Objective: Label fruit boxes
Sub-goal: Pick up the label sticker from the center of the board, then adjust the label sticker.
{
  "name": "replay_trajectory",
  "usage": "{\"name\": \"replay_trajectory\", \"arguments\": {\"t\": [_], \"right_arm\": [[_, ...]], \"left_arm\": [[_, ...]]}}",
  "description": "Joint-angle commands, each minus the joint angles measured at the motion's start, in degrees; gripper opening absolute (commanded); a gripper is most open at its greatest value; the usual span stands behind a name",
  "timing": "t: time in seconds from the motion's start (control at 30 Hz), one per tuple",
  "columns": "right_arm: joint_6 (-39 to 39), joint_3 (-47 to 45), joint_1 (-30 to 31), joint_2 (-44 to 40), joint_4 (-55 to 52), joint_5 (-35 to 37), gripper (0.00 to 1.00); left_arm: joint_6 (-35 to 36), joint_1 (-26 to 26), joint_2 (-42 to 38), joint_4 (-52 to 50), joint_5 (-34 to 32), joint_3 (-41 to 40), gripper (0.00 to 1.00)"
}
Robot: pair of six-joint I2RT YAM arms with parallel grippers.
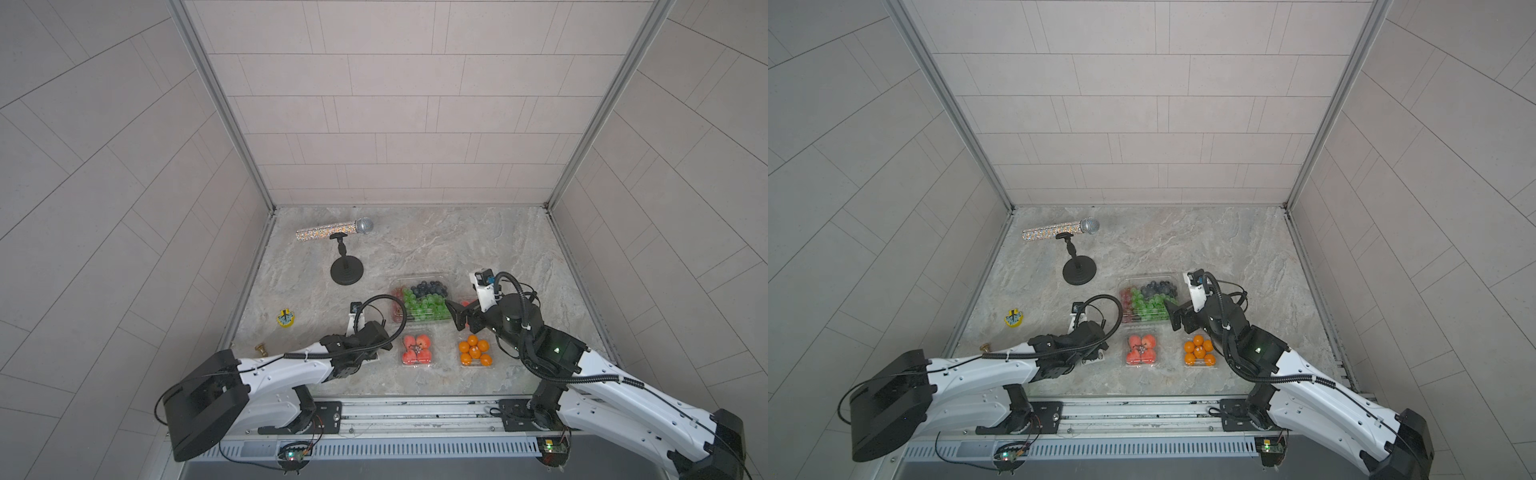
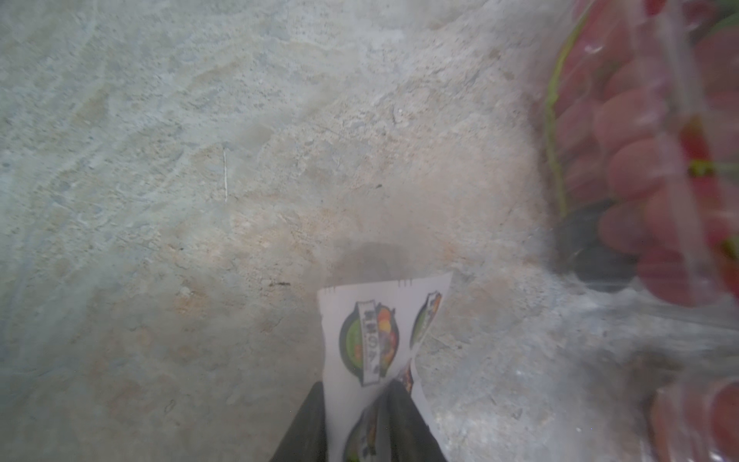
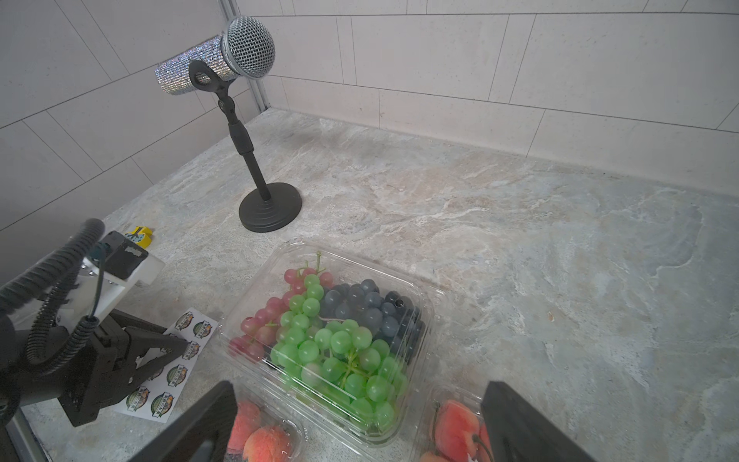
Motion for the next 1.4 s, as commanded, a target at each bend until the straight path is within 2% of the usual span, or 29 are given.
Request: {"name": "replay_trajectory", "arguments": {"t": [0.0,0.07,0.17,0.23,0.37,0.47,0.6,0.67,0.77,0.9,1.0,1.1,1.37], "right_arm": [[0.6,-0.3,-0.2,0.1,1.3,-0.9,0.99],[0.9,-0.3,-0.2,0.3,1.5,-1.3,0.99],[0.9,-0.2,-0.1,0.8,1.7,-1.9,0.98],[1.0,-0.1,-0.2,1.2,1.9,-2.1,0.97],[1.1,-0.1,-0.2,2.1,2.5,-2.8,0.97],[1.9,0.3,-0.2,3.2,3.0,-4.9,0.97],[3.4,0.5,-0.2,5.2,4.6,-10.5,0.94],[4.5,0.1,-0.1,6.5,7.4,-15.4,0.91],[7.3,1.1,0.9,9.7,10.6,-20.8,0.81],[8.4,1.0,2.4,11.8,16.7,-24.3,0.79],[7.9,0.1,2.3,11.5,22.1,-28.0,0.83],[7.4,0.7,2.0,11.4,24.6,-27.9,0.84],[11.0,4.9,1.7,13.5,27.9,-31.3,0.79]], "left_arm": [[1.6,0.6,-3.4,-2.3,-1.9,0.4,0.27],[2.8,2.7,-4.9,-1.3,0.2,0.0,0.23],[3.9,8.0,-5.0,3.9,9.1,-2.4,0.15],[4.0,8.5,-4.1,2.2,8.4,-2.0,0.09],[4.7,8.5,-5.6,-2.5,7.0,0.0,0.1],[4.9,8.5,-10.0,-3.5,6.9,0.1,0.1],[6.2,8.5,-22.3,-2.9,6.9,-0.8,0.1],[7.3,8.7,-28.2,-1.4,9.7,-1.0,0.11],[11.1,8.7,-31.7,2.2,17.0,0.3,0.11],[11.7,8.7,-30.6,11.3,25.6,1.5,0.11],[13.2,8.6,-28.9,15.1,30.2,3.9,0.11],[13.7,8.6,-27.8,19.9,34.2,5.2,0.11],[13.7,8.6,-26.8,27.8,39.1,5.2,0.09]]}}
